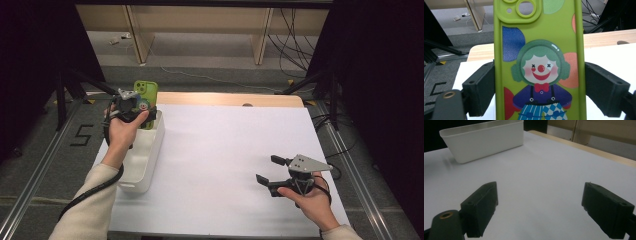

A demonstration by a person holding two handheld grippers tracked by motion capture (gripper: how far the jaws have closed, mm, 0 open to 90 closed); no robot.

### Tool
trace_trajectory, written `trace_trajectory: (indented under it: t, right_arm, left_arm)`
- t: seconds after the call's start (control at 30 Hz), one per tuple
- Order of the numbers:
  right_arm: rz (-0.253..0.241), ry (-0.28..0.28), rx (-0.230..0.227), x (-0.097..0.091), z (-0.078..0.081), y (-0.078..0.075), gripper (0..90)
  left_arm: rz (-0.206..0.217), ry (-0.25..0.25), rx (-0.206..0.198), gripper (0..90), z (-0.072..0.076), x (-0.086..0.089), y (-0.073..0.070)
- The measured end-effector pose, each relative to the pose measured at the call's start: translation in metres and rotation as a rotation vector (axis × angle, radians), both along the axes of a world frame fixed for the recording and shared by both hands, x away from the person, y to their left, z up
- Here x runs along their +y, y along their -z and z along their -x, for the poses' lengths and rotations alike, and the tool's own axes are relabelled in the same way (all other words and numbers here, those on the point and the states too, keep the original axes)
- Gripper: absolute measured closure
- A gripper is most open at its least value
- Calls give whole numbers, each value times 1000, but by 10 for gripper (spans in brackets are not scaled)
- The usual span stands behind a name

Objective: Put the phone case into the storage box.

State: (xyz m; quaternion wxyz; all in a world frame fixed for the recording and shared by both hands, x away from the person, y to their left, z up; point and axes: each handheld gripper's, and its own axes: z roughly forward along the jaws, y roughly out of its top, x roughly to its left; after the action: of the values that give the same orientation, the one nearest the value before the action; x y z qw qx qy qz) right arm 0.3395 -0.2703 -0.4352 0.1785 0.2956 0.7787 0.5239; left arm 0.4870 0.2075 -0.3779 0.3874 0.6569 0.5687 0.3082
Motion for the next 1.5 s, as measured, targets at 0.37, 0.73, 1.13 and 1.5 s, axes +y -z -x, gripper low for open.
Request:
trace_trajectory:
  t: [0.37, 0.73, 1.13, 1.5]
  right_arm:
    - [-4, 0, 1, -1, 0, 0, 147]
    - [-4, -1, 2, 0, -1, 0, 147]
    - [-6, -1, 3, 0, -1, 0, 147]
    - [-6, -1, 3, 0, -1, 0, 147]
  left_arm:
    - [-6, 7, 9, 159, -5, -3, 3]
    - [-12, 4, 20, 158, -8, -1, 7]
    - [-14, 7, 24, 158, -12, -2, 11]
    - [-13, 12, 28, 158, -13, -2, 14]
